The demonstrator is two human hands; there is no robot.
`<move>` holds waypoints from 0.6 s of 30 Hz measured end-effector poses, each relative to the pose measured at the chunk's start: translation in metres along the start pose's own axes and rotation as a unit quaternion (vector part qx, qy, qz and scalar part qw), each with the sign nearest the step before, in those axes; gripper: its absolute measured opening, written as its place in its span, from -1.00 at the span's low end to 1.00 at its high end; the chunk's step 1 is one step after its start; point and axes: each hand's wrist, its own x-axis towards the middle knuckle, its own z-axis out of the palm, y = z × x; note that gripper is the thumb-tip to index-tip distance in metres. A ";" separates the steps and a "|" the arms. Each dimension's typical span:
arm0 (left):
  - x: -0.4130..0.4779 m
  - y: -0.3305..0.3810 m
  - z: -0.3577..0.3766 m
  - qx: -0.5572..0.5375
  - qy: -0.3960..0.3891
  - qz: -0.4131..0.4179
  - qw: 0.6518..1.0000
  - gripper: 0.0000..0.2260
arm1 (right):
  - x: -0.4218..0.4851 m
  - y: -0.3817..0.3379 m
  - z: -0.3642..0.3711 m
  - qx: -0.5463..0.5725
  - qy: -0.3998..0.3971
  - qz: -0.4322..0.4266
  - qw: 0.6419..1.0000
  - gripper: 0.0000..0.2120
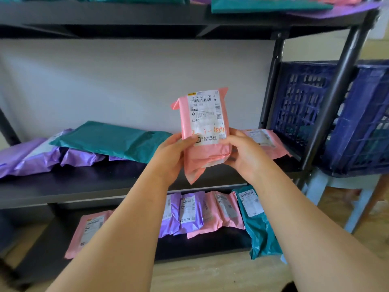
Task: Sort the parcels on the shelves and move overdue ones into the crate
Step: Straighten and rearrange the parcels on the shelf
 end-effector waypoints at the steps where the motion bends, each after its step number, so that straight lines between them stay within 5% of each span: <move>1: 0.002 0.000 0.000 0.002 0.003 0.002 1.000 -0.69 | 0.002 0.001 0.000 -0.001 -0.003 -0.005 1.000 -0.64; 18: 0.034 -0.021 0.005 0.012 0.046 -0.009 0.999 -0.62 | 0.035 0.022 -0.023 -0.009 0.017 -0.034 0.999 -0.68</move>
